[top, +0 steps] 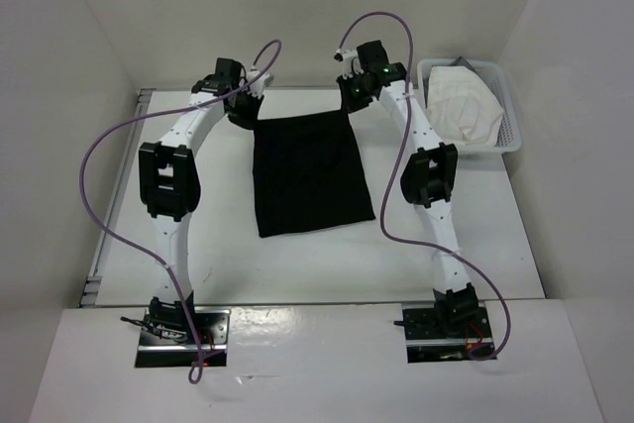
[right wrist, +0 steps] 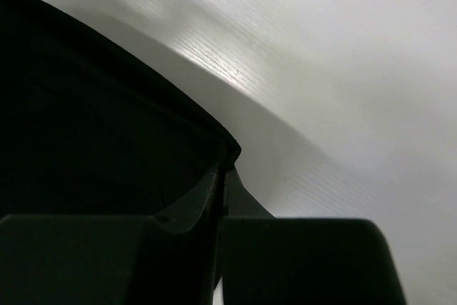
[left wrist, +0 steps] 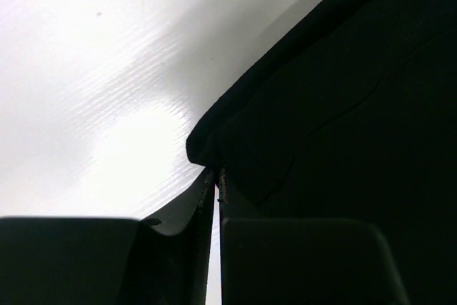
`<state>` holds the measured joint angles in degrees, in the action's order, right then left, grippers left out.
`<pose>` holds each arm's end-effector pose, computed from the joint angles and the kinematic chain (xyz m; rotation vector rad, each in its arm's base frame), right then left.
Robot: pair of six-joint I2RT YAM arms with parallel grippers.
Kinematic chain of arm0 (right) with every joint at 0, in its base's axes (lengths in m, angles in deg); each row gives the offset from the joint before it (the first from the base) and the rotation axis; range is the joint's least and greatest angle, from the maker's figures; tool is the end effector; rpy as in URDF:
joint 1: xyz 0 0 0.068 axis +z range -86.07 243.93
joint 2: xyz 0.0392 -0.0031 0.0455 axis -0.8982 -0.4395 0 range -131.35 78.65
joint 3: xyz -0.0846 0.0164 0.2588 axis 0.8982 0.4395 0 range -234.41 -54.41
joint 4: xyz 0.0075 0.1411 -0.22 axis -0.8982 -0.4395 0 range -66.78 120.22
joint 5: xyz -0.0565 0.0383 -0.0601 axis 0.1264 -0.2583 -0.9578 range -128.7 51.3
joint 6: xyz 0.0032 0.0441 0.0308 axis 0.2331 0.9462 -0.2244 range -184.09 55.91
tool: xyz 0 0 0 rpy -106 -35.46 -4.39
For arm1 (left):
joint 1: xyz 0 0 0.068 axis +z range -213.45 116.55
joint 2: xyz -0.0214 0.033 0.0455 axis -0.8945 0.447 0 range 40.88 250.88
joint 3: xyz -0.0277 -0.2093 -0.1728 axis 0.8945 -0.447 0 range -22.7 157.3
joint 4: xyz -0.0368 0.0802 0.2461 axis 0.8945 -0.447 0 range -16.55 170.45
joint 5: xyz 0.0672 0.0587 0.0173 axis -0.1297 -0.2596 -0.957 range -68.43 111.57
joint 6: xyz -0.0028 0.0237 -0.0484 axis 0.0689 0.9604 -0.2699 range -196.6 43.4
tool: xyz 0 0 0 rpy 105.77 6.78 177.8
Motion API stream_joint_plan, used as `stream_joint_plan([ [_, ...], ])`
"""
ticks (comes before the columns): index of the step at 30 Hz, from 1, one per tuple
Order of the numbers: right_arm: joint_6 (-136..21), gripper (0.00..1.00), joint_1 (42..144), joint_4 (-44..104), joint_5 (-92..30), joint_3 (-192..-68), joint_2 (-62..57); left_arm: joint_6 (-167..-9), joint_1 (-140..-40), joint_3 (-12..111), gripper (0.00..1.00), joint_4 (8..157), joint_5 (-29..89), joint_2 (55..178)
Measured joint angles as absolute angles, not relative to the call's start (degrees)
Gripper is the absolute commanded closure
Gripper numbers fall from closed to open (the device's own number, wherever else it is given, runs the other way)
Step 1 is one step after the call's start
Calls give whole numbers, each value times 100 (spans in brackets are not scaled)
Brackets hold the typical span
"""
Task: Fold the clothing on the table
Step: Fold the skirt
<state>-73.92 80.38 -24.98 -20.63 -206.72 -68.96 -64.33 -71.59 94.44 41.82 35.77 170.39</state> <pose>0.5251 0.1665 0.2516 -0.6896 2.3421 0.4376 0.5020 -0.0806 0.2390 0.5382 2.3826 -0.2726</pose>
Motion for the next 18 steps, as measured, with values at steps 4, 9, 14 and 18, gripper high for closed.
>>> stream_joint_plan([
  [4, -7383, 100, 8046, -2485, -2168, -20672, -6758, -6337, -7159, 9457, 92, 4180, 3557, 16781],
  [9, -7378, 100, 8046, -2493, -2306, -20672, -6750, -6288, -7161, 9464, 92, 4184, 3572, 16390],
  [14, -7378, 100, 8044, -2493, -2356, -20653, -6728, -6162, -7201, 9077, 92, 4241, 3703, 15861],
  [18, -7389, 100, 8044, -2506, -2352, -20504, -6592, -6079, -7268, 8382, 92, 4278, 3747, 15391],
])
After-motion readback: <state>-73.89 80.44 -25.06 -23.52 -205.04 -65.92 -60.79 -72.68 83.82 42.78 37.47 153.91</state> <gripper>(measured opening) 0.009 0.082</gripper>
